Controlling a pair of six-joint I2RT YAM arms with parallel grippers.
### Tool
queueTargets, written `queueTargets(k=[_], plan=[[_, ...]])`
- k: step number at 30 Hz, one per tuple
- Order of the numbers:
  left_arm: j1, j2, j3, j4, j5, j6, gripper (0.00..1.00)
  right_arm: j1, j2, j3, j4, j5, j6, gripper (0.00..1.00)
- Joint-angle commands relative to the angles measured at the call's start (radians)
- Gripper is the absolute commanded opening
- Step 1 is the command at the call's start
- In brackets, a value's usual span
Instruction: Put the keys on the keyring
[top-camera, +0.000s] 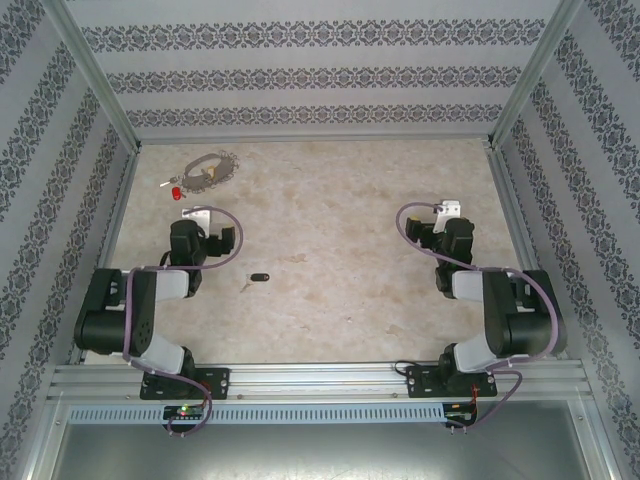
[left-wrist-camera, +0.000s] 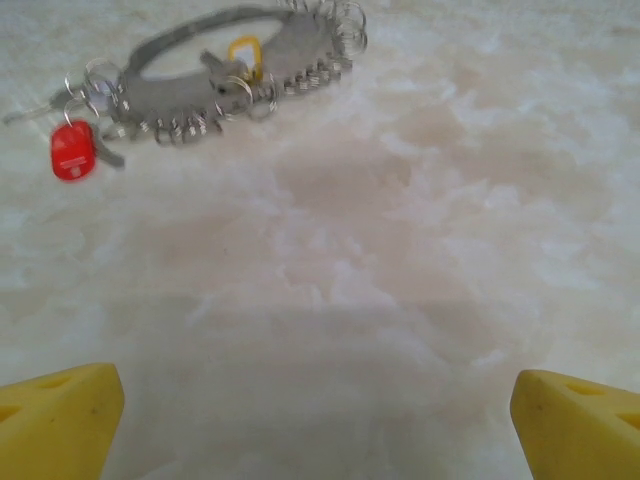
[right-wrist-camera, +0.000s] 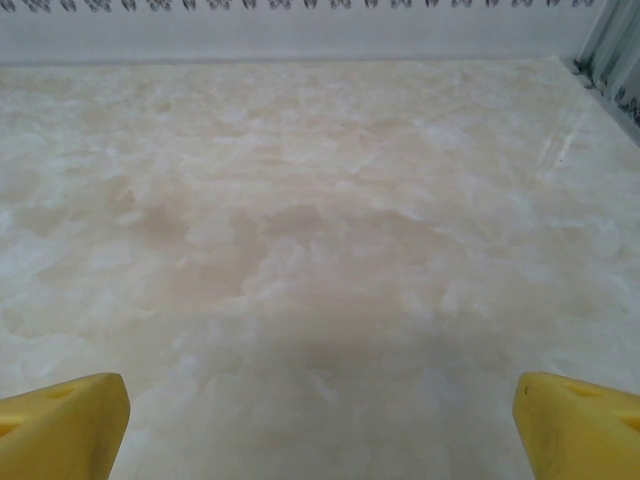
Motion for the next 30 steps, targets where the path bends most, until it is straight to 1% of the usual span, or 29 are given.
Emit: queueTargets(k=[1,3,4,6,7,8,10,11,12,14,17,19,21,23,25,27,30], plan=[[-0.001,-0.175,0.127,-0.268,-0.055,-0.067,1.0,-0.006,-0.14,0.125,-0.281,0.01,0.058,0.98],[-0.001,-0.25,0.224,-0.476,-0.09,-0.164,1.0,-0.006,-0.215,0.144,-0.36,0.02,0.103,0.98],[-0.001,-0.267,0.292,-0.601,-0.131,-0.244,1.0,-0.006,-0.256,0.153,-0.405,0.032,0.143,0.98],[0.002,-0.251,0.451,-0.888,-0.273,-0.489,1.0,-0.002,-0.322,0.185,-0.52,0.039,0.211,0.98],[0.011,-0.218,0.535,-1.013,-0.304,-0.559,0.99,0.004,-0.346,0.202,-0.569,0.043,0.233,0.98],[0.028,-0.17,0.598,-1.063,-0.256,-0.535,0.99,0.01,-0.361,0.221,-0.616,0.054,0.255,0.98],[0.054,-0.061,0.712,-1.104,-0.107,-0.456,1.0,0.018,-0.374,0.257,-0.688,0.05,0.28,0.98],[0.063,0.016,0.788,-1.151,-0.069,-0.447,1.0,0.031,-0.374,0.273,-0.714,0.047,0.289,0.98],[0.066,0.081,0.861,-1.199,-0.063,-0.449,1.0,0.043,-0.372,0.284,-0.733,0.04,0.29,0.97],[0.07,0.223,1.016,-1.269,-0.069,-0.424,1.0,0.076,-0.364,0.315,-0.782,0.012,0.276,0.92],[0.073,0.403,1.192,-1.306,-0.067,-0.409,1.0,0.128,-0.352,0.342,-0.824,0.006,0.281,0.9],[0.079,0.514,1.314,-1.347,-0.052,-0.426,1.0,0.167,-0.349,0.351,-0.836,-0.006,0.286,0.9],[0.087,0.632,1.429,-1.395,-0.066,-0.473,1.0,0.217,-0.355,0.354,-0.853,0.01,0.283,0.89],[0.093,0.725,1.51,-1.412,-0.067,-0.478,1.0,0.258,-0.367,0.352,-0.865,0.012,0.283,0.85],[0.093,0.789,1.557,-1.4,-0.078,-0.484,1.0,0.298,-0.383,0.352,-0.894,0.02,0.291,0.85],[0.095,0.845,1.59,-1.364,-0.061,-0.48,1.0,0.333,-0.408,0.353,-0.933,0.024,0.298,0.85],[0.095,0.927,1.666,-1.358,-0.062,-0.484,1.0,0.37,-0.456,0.344,-0.98,0.03,0.304,0.85]])
